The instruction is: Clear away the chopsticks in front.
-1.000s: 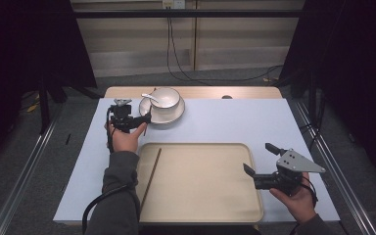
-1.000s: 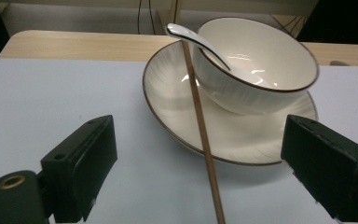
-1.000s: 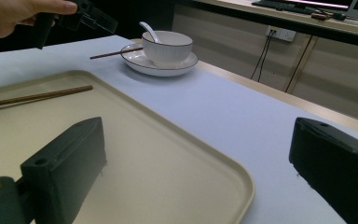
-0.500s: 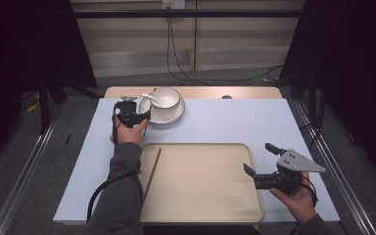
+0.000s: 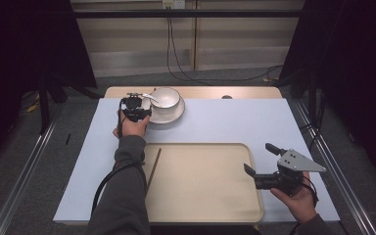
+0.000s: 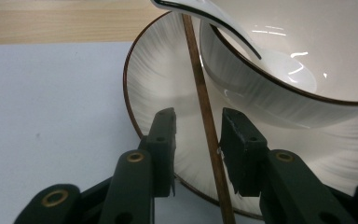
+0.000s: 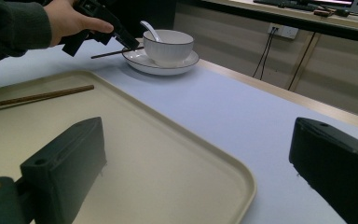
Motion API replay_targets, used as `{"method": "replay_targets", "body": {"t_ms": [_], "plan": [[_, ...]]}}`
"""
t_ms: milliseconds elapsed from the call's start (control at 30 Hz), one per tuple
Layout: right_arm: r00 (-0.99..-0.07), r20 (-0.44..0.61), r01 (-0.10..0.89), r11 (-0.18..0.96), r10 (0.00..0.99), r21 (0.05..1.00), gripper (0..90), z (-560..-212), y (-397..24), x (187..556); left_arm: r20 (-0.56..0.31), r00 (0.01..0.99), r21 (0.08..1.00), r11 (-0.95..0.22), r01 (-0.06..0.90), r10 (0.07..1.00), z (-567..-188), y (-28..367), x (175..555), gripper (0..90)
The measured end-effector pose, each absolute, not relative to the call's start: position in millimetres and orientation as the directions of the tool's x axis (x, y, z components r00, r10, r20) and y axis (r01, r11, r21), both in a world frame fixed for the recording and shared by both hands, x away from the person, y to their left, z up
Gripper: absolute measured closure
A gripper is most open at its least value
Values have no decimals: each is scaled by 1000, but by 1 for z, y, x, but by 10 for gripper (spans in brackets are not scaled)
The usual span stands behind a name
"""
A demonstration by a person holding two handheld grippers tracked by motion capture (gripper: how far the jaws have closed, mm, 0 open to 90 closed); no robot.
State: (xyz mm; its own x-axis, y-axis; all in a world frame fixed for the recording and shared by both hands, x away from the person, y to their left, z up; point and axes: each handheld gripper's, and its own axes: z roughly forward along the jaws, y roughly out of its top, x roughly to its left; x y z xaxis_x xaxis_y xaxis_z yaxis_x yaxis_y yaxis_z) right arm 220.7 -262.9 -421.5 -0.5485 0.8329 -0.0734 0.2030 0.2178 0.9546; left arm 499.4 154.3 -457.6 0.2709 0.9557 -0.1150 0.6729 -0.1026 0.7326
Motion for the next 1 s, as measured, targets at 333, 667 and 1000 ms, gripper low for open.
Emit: {"method": "replay_targets", "body": {"t_ms": [333,667,1000], "plan": [[-544,-75,204,218,836,954,32,-422,-263,221,-132,230,696,-75,714,964,-461,150,505,846],[-552,-73,203,219,831,954,31,-422,-263,221,-190,178,693,3,721,966,-449,160,487,851],[-552,-76,201,221,831,954,31,-422,-263,221,-232,172,702,43,711,957,-444,175,448,852]]}}
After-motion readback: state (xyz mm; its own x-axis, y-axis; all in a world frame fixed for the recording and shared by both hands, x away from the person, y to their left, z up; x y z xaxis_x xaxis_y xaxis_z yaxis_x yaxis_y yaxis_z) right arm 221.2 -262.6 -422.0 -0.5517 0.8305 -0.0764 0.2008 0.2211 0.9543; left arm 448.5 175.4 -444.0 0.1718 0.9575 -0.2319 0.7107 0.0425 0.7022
